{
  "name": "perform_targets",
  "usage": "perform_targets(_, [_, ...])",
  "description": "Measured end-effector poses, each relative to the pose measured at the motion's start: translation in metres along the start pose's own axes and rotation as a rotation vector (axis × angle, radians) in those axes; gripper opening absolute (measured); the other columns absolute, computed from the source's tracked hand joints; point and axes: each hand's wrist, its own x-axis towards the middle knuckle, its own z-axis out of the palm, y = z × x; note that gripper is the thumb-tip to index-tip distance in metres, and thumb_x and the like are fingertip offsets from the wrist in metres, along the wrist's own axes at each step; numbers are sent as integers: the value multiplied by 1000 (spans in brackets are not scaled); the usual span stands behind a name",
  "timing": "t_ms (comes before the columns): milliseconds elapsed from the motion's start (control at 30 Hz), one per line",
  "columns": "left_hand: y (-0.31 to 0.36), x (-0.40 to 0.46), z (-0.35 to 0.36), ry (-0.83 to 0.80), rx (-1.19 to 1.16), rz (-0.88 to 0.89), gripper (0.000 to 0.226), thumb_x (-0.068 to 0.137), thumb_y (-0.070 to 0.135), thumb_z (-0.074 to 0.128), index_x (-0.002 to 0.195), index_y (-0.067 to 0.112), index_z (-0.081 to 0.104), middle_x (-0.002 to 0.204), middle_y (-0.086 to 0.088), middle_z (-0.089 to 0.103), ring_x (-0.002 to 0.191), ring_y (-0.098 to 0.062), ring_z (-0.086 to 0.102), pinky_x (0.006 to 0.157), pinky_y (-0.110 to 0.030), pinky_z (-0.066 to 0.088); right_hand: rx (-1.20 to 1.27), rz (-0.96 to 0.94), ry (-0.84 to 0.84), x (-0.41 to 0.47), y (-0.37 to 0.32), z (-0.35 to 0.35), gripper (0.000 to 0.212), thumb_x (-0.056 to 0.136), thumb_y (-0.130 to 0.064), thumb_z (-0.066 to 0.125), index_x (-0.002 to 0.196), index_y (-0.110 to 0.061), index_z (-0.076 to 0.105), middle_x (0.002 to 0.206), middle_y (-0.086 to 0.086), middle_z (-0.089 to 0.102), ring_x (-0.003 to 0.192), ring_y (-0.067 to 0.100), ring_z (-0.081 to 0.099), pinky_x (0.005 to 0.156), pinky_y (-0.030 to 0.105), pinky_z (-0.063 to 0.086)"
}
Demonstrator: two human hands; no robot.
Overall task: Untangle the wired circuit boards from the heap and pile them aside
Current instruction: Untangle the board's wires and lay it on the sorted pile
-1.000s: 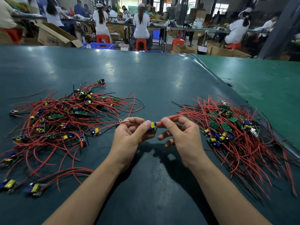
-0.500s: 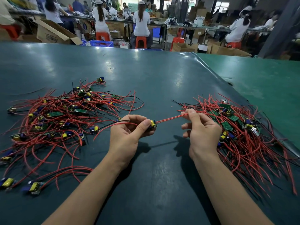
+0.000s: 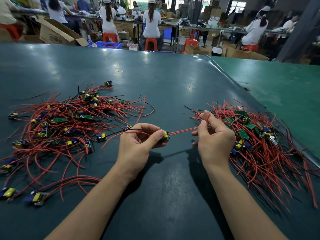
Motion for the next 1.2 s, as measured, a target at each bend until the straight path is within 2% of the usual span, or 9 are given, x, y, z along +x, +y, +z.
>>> perform_targets(133, [1,0,-3,-3,-30,-18,7,82,-3,68,87,-2,64,76,-16,71,72,-25,71,65,-26,58,173,100,-45,2,-5,-1,26,95,-3,56,101,-26,65,96,0,73,59,9,68,41,23,50])
perform_targets(267, [1,0,-3,14,-36,-21,8,80,-2,69,87,-2,63,74,-15,71,71,-24,71,65,-25,58,138,14,-109,1,-4,-2,23,99,0,48,109,-14,63,96,6,70,76,14,73,53,23,56])
perform_targets(400, [-1,0,-2,21,-56,-44,14,75,6,73,86,1,65,77,-15,72,73,-24,72,67,-25,58,111,-39,-112,-1,-4,0,29,97,6,44,106,-11,66,101,4,67,75,16,73,53,24,57])
perform_targets(533, [0,5,-5,28,-159,-53,26,65,14,76,90,9,72,86,-10,74,84,-19,70,81,-26,56,286,198,-179,-2,-8,0,25,97,5,44,110,-12,57,96,13,69,65,24,73,48,28,55])
perform_targets(667, [4,9,-7,94,-334,-40,23,74,11,67,96,6,70,82,-3,72,70,-11,67,68,-18,55,226,335,-349,-4,-10,-1,27,93,6,50,106,-16,60,93,7,72,64,17,70,47,27,53])
perform_targets(800, [11,10,-10,110,-333,-92,25,72,38,68,79,15,75,69,-1,65,56,-10,53,54,-20,48,311,426,-395,3,-18,-8,23,91,1,58,83,-15,72,82,2,74,64,11,65,52,22,52])
perform_targets(933, [11,9,-7,12,-260,-98,39,72,45,68,63,11,51,56,-2,49,49,-15,44,51,-25,39,496,680,-550,8,-27,-15,18,93,-21,56,92,-15,72,72,1,67,50,9,55,41,17,39])
perform_targets(1100, [4,-6,0,-261,-15,-204,32,71,43,69,67,12,67,50,-2,43,36,-10,35,38,-14,30,336,609,-915,-18,-31,-2,28,86,-41,64,78,-16,74,50,-5,46,37,4,33,37,14,22])
perform_targets(1200, [3,-8,0,-337,100,-249,50,73,43,68,83,-6,65,49,-1,38,34,-8,29,35,-12,24,367,550,-932,-22,-31,-3,25,75,-36,69,81,-12,71,45,-11,40,37,2,27,35,14,22])
